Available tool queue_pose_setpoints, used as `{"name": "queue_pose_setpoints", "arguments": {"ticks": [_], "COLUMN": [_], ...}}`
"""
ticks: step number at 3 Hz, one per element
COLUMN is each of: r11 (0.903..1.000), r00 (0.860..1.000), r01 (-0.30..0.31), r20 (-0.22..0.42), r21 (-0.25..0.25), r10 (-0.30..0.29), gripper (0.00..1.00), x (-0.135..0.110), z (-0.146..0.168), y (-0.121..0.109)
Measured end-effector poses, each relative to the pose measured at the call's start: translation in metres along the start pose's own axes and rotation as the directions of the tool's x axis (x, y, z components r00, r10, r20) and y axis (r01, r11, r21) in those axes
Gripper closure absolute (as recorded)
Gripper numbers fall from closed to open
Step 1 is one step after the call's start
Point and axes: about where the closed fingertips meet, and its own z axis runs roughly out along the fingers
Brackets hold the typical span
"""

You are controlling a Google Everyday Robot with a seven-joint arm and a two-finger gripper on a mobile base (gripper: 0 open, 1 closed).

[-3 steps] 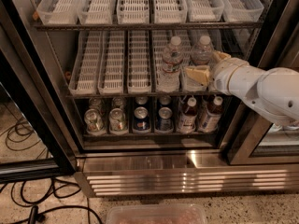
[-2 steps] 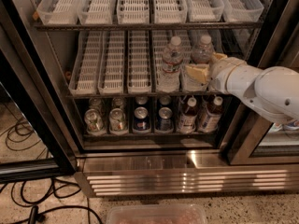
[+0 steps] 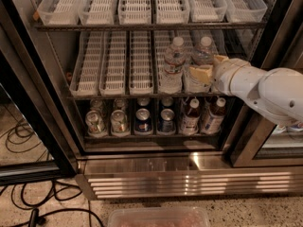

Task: Pick water bottle from middle shelf of fridge

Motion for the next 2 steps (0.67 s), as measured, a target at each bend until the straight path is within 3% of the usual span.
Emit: {"name": "queue_pose_setpoints", "arguments": {"ticks": [2], "r11": [0.9996], "r00": [1.0], "r01": [-0.022], "r20": [0.009], "r21": [-0.019], "r10": [0.022], "gripper": [1.0], "x": [-0.0052], "z": [-0.0005], "y": [0.0031]}}
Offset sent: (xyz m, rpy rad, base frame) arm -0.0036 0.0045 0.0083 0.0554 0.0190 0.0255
